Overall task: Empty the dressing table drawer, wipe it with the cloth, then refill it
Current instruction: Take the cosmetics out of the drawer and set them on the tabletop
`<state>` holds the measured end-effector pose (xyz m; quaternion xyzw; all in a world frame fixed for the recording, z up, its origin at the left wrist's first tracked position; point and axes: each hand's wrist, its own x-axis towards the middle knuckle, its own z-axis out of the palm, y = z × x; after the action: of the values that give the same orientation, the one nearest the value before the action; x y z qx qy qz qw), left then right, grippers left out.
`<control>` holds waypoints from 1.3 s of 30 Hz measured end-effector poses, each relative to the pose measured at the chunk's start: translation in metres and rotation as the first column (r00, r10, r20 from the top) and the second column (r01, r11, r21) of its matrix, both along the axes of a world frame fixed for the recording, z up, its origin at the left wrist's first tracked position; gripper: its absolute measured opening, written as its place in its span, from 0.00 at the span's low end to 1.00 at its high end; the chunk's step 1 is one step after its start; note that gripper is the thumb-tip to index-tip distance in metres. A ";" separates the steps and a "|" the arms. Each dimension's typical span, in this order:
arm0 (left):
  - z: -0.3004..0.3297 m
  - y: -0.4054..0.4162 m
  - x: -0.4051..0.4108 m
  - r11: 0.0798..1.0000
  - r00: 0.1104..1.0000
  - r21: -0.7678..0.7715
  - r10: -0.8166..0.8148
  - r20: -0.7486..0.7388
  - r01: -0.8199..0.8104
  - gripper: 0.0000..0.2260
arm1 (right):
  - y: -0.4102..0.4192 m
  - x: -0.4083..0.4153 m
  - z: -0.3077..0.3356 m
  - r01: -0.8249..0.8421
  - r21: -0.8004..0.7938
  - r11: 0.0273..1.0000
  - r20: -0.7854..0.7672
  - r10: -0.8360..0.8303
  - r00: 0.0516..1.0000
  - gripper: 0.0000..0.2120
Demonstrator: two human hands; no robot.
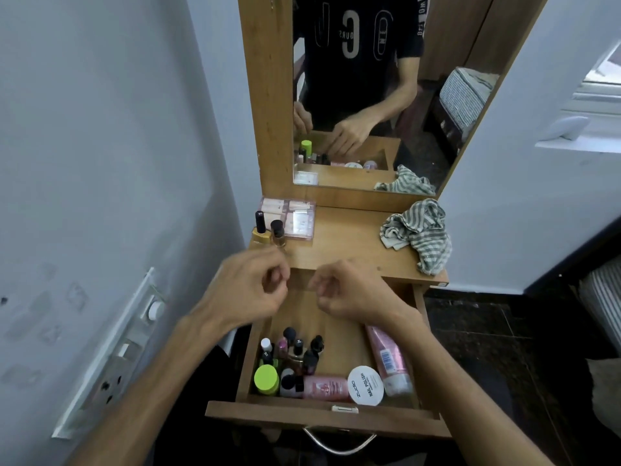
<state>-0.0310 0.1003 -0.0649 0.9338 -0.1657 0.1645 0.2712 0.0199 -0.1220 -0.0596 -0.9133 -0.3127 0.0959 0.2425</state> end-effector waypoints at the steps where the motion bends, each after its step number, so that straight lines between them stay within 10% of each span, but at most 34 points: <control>1: -0.007 -0.004 -0.003 0.999 0.994 0.038 -0.025 -0.108 0.030 0.08 | -0.003 -0.005 -0.007 -0.015 -0.037 0.999 -0.063 0.012 0.998 0.11; 9: -0.040 -0.013 0.002 0.947 0.835 0.234 -0.059 -0.547 0.220 0.24 | -0.009 -0.030 -0.056 -0.063 -0.161 0.985 -0.155 0.037 0.987 0.17; 23: -0.032 -0.021 0.023 0.895 0.744 0.279 -0.083 -0.662 0.349 0.22 | -0.013 -0.028 -0.059 -0.024 -0.038 0.999 -0.027 0.023 0.999 0.08; 33: 0.010 -0.006 0.034 0.990 0.942 0.063 -0.103 -0.318 0.130 0.09 | -0.015 0.009 0.018 0.037 0.180 0.983 0.122 -0.060 0.991 0.04; 39: 0.053 0.000 0.066 0.964 0.998 0.257 -0.070 0.007 0.066 0.07 | 0.005 0.049 0.041 0.125 0.208 0.970 0.178 -0.163 0.970 0.05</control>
<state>0.0354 0.1006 -0.0115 0.9534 -0.2196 0.1400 0.1521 0.0693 -0.1171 -0.0184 -0.9106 -0.2752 -0.0427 0.3054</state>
